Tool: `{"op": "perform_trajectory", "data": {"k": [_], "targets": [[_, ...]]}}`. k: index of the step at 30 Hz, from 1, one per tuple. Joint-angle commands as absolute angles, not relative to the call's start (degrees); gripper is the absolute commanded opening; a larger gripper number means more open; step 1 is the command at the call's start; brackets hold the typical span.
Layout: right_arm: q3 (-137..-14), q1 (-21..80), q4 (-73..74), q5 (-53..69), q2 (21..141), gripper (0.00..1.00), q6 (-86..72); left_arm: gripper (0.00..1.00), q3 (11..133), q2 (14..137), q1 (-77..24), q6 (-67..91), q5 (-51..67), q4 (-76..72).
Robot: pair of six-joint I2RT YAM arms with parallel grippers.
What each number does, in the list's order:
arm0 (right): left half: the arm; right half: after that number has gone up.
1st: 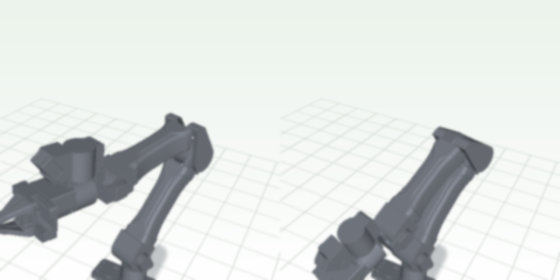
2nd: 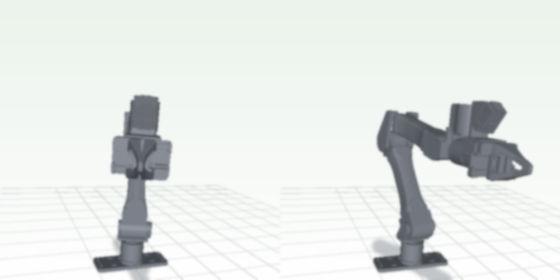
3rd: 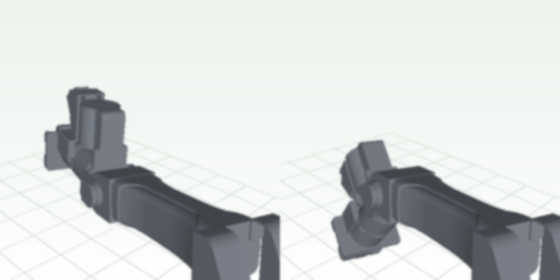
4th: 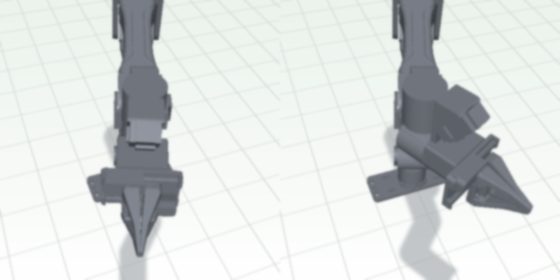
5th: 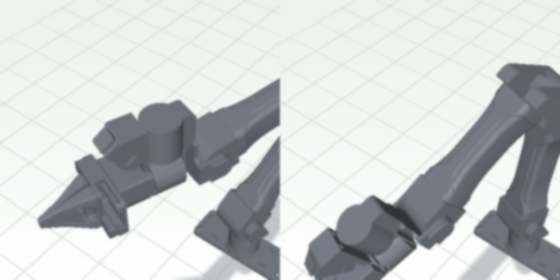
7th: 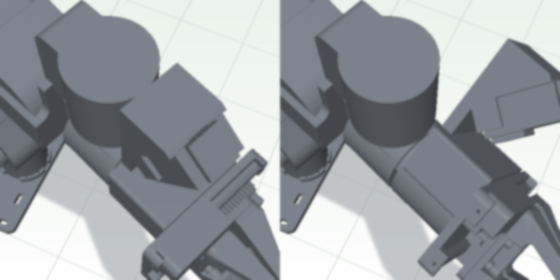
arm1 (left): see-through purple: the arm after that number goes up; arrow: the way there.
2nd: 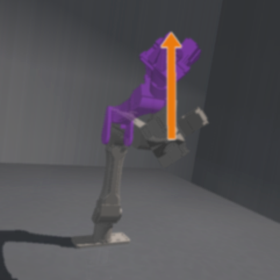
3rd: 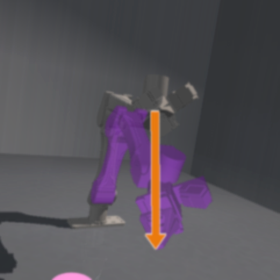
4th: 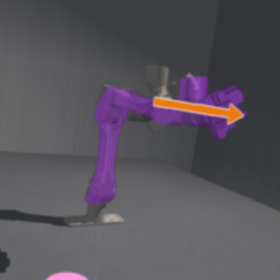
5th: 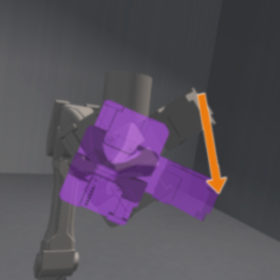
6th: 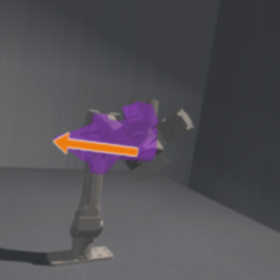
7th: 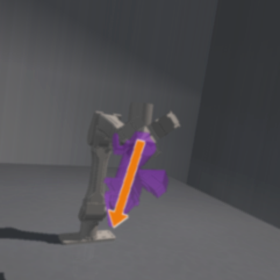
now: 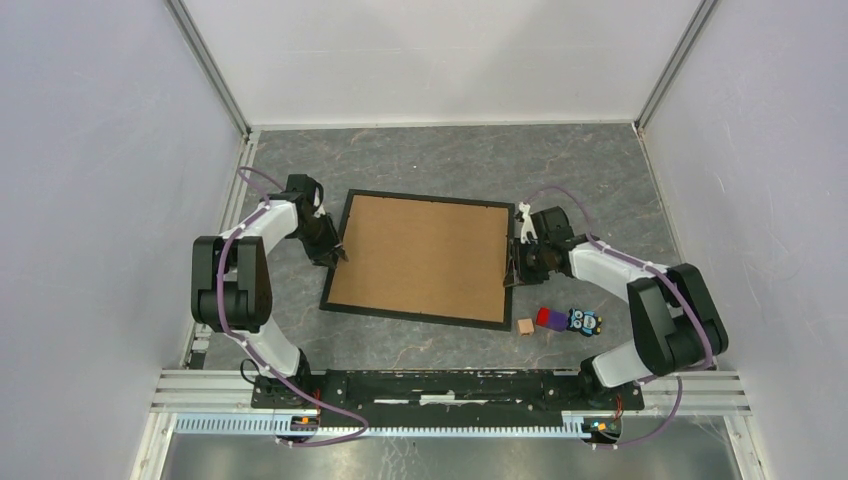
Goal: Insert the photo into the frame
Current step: Install the photo frame at the center of the board.
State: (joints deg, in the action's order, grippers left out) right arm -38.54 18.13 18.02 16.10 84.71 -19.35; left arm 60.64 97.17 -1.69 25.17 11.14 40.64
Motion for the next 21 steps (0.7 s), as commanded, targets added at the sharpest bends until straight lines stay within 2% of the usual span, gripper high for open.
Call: {"op": "perform_trajectory", "data": {"k": [1, 3, 8, 11, 14, 17, 21], "targets": [[-37.5, 23.4, 22.4, -4.8, 95.7, 0.31, -16.3, 0.44, 61.7, 97.8, -1.9, 23.6, 12.0, 40.5], [-38.9, 25.4, 23.4, -4.8, 96.9, 0.31, -16.0, 0.44, 61.7, 97.6, -1.9, 23.6, 12.0, 40.6], [-43.0, 24.8, 22.9, 9.3, 91.2, 0.37, -14.8, 0.43, 61.6, 97.2, -1.9, 23.6, 12.1, 40.6], [-49.0, 24.5, 25.2, 10.5, 85.9, 0.55, -14.2, 0.43, 61.6, 96.5, -1.9, 23.6, 12.0, 40.6], [-53.0, 24.5, 27.4, 8.1, 82.3, 0.68, -14.2, 0.43, 61.5, 95.4, -2.0, 23.6, 12.0, 40.3], [-53.6, 24.4, 29.2, 7.9, 81.1, 0.7, -14.5, 0.46, 61.3, 94.1, -2.2, 23.5, 12.3, 40.0], [-50.4, 24.4, 29.0, 9.7, 80.7, 0.66, -17.7, 0.54, 60.4, 91.3, -2.9, 23.4, 13.2, 38.8]]}}
